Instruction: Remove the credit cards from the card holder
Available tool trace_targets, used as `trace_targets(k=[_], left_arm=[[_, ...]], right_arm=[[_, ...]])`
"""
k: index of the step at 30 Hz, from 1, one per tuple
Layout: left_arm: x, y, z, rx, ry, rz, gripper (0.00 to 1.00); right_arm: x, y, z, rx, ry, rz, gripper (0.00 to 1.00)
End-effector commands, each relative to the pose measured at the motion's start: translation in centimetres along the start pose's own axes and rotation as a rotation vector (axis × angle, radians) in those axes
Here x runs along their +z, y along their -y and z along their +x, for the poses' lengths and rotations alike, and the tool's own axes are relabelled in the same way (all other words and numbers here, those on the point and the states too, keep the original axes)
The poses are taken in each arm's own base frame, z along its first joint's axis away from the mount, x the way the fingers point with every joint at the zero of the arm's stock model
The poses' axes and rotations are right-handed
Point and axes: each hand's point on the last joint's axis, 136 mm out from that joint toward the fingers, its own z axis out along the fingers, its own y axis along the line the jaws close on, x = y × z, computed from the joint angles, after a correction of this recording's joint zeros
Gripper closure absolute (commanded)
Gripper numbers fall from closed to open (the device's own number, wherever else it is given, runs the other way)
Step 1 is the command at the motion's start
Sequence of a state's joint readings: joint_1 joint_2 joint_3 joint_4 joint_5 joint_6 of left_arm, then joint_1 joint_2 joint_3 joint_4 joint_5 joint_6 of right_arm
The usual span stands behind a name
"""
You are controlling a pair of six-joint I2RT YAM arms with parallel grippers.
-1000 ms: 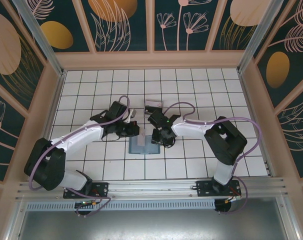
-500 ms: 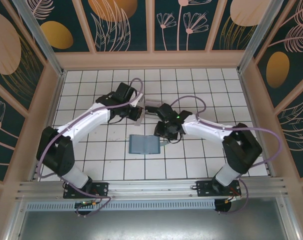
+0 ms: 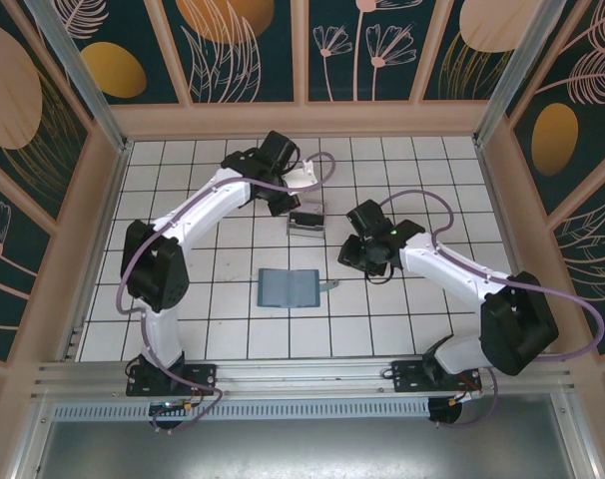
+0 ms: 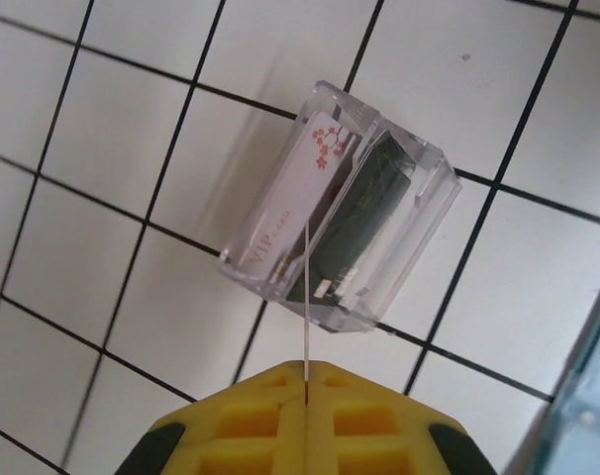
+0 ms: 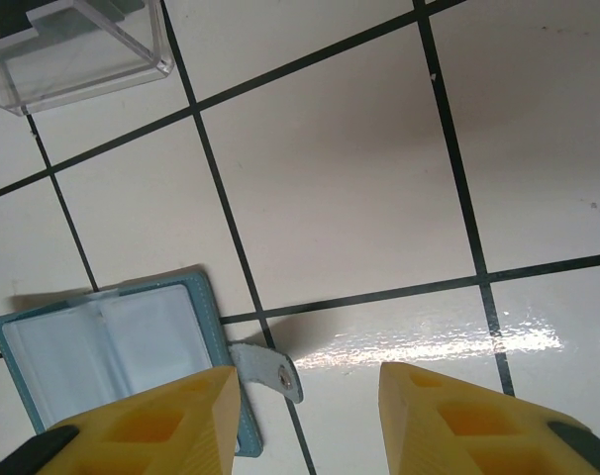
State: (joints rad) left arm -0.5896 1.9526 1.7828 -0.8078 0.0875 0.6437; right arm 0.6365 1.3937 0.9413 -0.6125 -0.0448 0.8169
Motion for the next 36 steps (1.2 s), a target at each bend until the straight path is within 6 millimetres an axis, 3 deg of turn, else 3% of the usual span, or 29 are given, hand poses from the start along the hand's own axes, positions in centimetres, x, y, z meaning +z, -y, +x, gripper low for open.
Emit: trace_targets(k=[1,11,25,36], left_arm=[[0.7,1.5,0.7,0.227,-0.069,0.085,1.0],[3.2,0.6,-2.0,0.4,-0.095,0.04,1.0],[5.8,0.3,-2.3,0.449,-0.134,0.024,1.0],[6.9,1.5,-3.0,0.484,-0.115,0.057,1.0]], right_arm=[[-0.5,1.3,-0.1,-0.001,0.018,0.037,0.58],[-0.8,2.1,0.1,0.026,0.025,0.037,0.58],[-0.7,3.2,0.8,0.057,0.023,0.028,0.58],[-0.1,3.3,1.0,0.058,0.008,0.023,0.58]])
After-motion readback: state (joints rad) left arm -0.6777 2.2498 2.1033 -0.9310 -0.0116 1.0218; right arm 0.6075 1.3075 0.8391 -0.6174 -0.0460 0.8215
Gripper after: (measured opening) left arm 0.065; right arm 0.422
